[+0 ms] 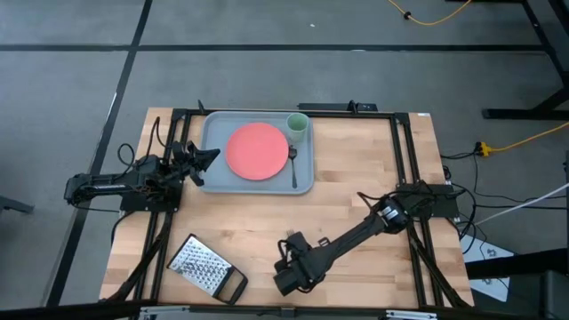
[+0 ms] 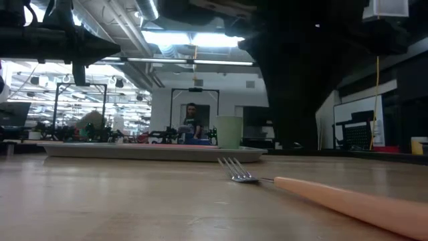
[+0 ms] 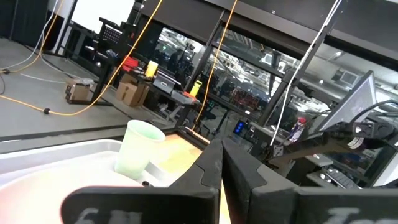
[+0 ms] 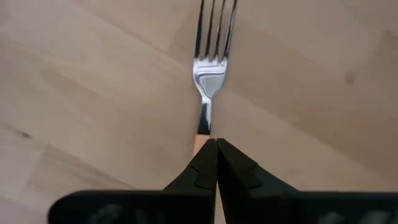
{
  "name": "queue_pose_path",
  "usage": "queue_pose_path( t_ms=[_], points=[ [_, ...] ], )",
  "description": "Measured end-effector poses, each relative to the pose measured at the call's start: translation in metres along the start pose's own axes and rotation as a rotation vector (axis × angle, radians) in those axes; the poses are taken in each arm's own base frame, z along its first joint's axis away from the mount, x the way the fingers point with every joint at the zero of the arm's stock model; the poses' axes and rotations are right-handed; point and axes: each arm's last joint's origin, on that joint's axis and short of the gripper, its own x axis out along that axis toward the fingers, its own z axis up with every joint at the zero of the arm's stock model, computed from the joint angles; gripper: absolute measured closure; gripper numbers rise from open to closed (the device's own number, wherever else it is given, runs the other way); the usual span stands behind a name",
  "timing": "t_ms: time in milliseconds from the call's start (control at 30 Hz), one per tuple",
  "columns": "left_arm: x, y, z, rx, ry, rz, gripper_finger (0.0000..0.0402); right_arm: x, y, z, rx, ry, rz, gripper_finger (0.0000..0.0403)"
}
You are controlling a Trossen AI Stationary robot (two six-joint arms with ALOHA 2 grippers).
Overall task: Pick and place plate/cup/fork/spoon on tray
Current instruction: Put the orange fork on the gray serving tray beside the pink plate
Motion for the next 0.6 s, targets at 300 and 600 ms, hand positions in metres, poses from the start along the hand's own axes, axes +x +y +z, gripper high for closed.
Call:
queue_pose_path(
  t_ms=[300, 600],
  points=[
    [0.0000, 0.0000, 0.0000, 0.000, 0.000, 0.000, 0.0401, 0.0058, 0.0057, -0.0010, 0.004, -0.005, 0.026, 0.0392],
    [0.0000, 0.0001, -0.0001, 0.000, 0.000, 0.000, 0.0401, 0.0056, 0.0063, -0.0001, 0.005, -0.031, 0.035, 0.0392]
  ],
)
